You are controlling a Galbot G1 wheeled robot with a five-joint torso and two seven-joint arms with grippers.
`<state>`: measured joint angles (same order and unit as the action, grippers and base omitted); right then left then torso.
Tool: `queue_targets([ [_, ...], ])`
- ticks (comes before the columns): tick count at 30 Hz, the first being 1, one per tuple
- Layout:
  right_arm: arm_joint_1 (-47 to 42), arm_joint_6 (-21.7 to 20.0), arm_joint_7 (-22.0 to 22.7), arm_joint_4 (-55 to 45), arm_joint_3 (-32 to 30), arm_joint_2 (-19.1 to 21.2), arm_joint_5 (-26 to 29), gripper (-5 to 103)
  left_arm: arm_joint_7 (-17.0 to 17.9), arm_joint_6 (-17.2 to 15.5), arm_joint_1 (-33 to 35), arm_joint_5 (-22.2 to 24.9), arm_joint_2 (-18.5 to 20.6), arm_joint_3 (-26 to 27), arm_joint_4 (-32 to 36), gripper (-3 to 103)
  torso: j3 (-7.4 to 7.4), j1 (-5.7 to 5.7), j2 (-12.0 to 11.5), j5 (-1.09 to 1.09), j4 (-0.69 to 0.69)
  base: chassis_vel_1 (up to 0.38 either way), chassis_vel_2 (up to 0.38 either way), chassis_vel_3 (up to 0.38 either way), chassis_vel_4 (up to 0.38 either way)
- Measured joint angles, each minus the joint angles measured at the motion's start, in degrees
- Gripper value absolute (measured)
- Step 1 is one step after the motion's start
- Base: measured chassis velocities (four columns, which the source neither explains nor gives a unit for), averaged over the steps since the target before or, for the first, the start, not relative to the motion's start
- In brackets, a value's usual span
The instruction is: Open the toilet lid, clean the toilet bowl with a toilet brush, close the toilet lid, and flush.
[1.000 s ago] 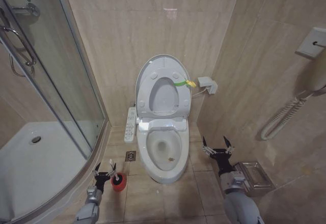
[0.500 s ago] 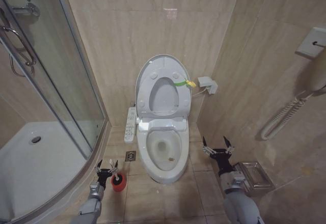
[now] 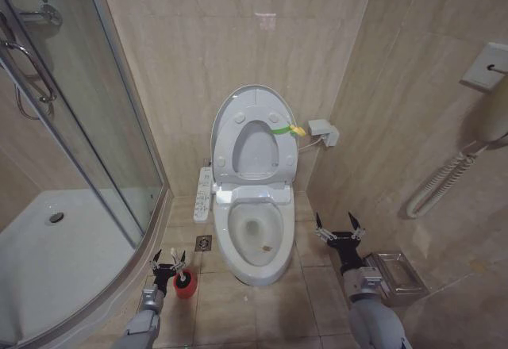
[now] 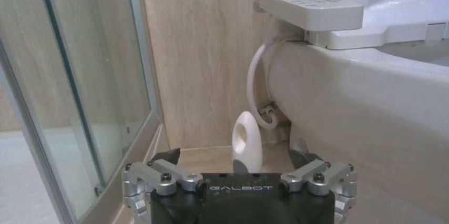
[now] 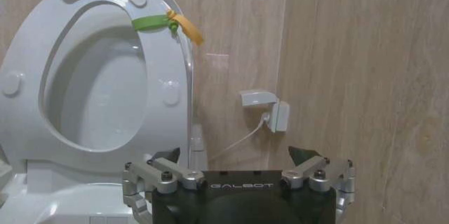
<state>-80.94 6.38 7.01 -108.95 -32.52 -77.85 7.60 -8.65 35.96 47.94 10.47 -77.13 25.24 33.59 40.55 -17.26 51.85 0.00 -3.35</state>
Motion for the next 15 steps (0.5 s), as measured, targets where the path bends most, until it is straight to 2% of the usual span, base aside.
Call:
queue_targets([
  [15, 0.0, 0.0, 0.0, 0.0, 0.0, 0.0, 0.0, 100, 0.0, 0.2, 0.3, -0.5, -0.2, 0.2, -0.1, 100, 0.0, 0.0, 0.0, 0.0, 0.0, 0.0, 0.0, 0.0, 0.0],
])
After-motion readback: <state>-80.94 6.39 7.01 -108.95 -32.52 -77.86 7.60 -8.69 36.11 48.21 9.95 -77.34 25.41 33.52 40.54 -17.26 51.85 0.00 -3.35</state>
